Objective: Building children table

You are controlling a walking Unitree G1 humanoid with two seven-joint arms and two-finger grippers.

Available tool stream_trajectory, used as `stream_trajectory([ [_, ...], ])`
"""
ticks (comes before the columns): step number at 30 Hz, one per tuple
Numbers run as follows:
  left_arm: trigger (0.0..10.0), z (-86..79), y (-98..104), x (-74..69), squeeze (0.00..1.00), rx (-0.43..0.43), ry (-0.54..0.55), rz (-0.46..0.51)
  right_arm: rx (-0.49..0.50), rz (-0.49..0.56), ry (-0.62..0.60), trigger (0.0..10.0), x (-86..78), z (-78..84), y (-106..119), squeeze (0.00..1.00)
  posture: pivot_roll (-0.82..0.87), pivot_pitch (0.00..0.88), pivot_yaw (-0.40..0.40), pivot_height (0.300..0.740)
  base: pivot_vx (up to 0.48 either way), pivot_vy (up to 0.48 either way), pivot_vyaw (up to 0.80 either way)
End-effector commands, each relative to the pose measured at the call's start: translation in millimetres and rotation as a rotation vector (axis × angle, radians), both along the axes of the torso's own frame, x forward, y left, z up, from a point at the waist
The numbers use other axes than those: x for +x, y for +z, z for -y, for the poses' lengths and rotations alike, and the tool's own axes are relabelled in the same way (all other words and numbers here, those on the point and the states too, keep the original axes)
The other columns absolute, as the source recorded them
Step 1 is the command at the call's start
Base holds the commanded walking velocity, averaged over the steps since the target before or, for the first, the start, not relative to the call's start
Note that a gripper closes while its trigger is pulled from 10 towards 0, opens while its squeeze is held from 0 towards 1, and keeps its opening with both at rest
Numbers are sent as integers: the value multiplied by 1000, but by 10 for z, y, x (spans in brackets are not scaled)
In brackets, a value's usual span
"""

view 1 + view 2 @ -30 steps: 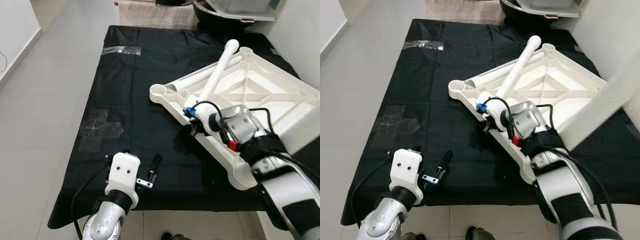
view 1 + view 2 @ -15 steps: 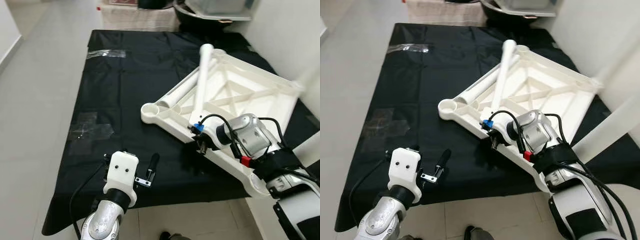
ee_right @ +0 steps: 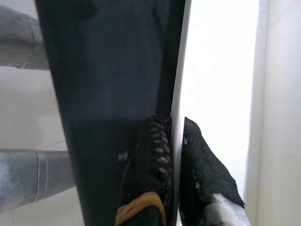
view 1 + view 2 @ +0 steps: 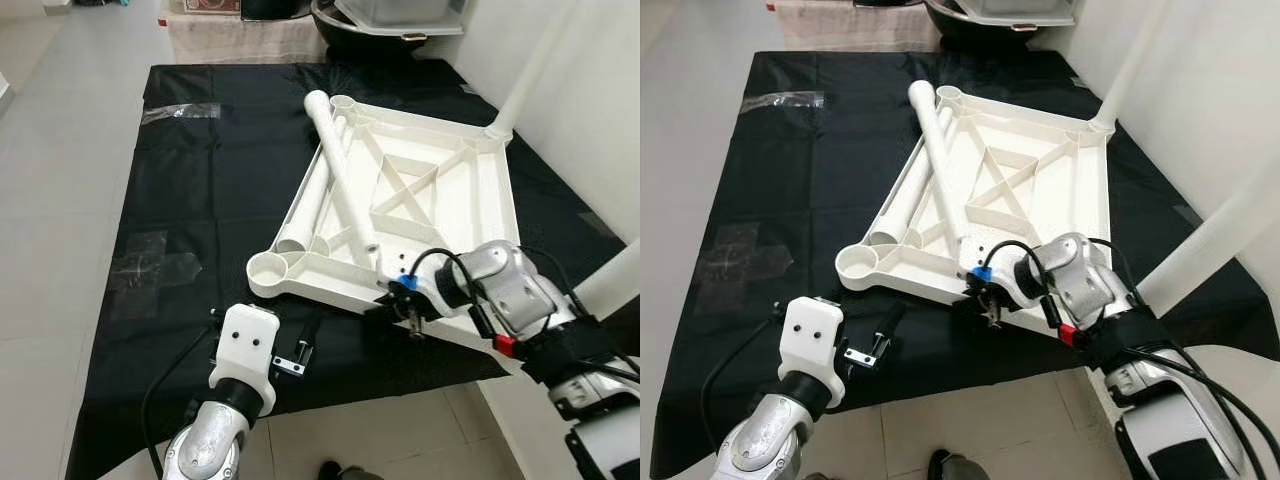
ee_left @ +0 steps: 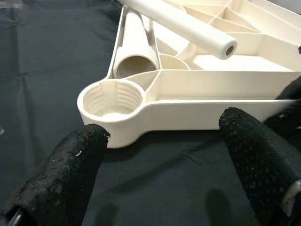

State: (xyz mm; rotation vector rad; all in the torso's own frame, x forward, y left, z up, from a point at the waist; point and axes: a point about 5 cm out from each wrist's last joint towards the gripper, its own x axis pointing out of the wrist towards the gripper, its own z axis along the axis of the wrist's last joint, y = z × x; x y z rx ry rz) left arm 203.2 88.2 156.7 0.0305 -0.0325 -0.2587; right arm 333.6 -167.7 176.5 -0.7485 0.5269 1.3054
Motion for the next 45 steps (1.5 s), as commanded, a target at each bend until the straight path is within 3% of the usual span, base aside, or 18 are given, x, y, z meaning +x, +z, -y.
stream_trajectory([
  [1, 10000, 9, -20, -13, 0, -1, -7, -11, 43, 0, 175, 0, -68, -147, 42, 0, 35, 197, -96, 740, 0, 0, 0],
  [12, 10000, 6, -18, -19, 0, 1, -4, -9, 13, 51, 232, 0, 9, -122, 62, 0, 41, 198, -97, 740, 0, 0, 0],
  [23, 10000, 5, -24, -26, 0, 0, -3, -11, -46, 111, 274, 0, 106, 30, 136, 0, 42, 189, -96, 740, 0, 0, 0],
  [34, 10000, 7, -37, -31, 0, 2, -5, -15, -39, 115, 425, 0, 58, 19, 129, 0, 44, 182, -96, 740, 0, 0, 0],
  [45, 10000, 11, -41, -41, 0, 3, -6, -16, 12, 141, 502, 0, 41, -72, 118, 0, 45, 181, -96, 740, 0, 0, 0],
])
